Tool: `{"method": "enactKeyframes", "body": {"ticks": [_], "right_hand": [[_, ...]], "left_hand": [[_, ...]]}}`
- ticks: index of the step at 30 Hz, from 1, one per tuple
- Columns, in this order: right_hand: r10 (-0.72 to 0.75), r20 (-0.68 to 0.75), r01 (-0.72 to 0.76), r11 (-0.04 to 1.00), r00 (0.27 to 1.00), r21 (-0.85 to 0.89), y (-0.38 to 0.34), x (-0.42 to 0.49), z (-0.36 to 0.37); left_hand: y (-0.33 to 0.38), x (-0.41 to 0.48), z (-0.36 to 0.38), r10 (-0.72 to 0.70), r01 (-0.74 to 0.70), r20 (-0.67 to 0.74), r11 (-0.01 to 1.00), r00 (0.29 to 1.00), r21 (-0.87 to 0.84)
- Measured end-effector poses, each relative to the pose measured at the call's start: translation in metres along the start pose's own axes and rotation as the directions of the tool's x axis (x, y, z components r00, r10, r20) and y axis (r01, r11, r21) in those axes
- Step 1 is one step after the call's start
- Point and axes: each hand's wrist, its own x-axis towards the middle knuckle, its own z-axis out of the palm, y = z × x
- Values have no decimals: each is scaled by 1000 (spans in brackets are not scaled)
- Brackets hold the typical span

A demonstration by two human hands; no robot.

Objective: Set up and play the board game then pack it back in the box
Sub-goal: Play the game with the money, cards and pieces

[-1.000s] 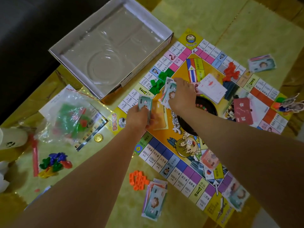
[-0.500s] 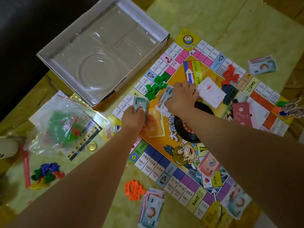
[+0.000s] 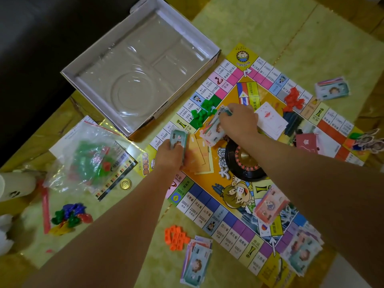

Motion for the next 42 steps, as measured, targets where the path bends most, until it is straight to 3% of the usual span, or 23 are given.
{"method": "enactKeyframes", "body": {"ticks": [4, 8, 13, 22, 29, 38, 42], "right_hand": [[57, 32, -64, 965, 998, 256, -9, 3, 8], [104, 53, -117, 905, 993, 410, -26, 9, 9], [14, 75, -38, 943, 997, 330, -54, 18, 17], [-2, 44, -8, 971, 999, 240, -75, 45, 30], [78, -22, -66, 942, 997, 328, -78, 59, 40], [-45, 25, 36, 963, 999, 267, -67, 45, 50], [-60, 55, 38, 941, 997, 336, -66, 38, 48]], "left_hand": [[0, -7, 9, 28, -23, 122, 999, 992, -49], [8, -4, -2, 65, -66, -11, 980, 998, -188], [19, 7, -28, 157, -201, -166, 934, 974, -294], [29, 27, -30, 221, -262, -172, 927, 960, -269], [38, 39, -32, 218, -249, -143, 934, 966, -257], [37, 31, -23, 123, -134, -63, 965, 990, -225], [38, 26, -21, 121, -128, -47, 968, 992, -217]]}}
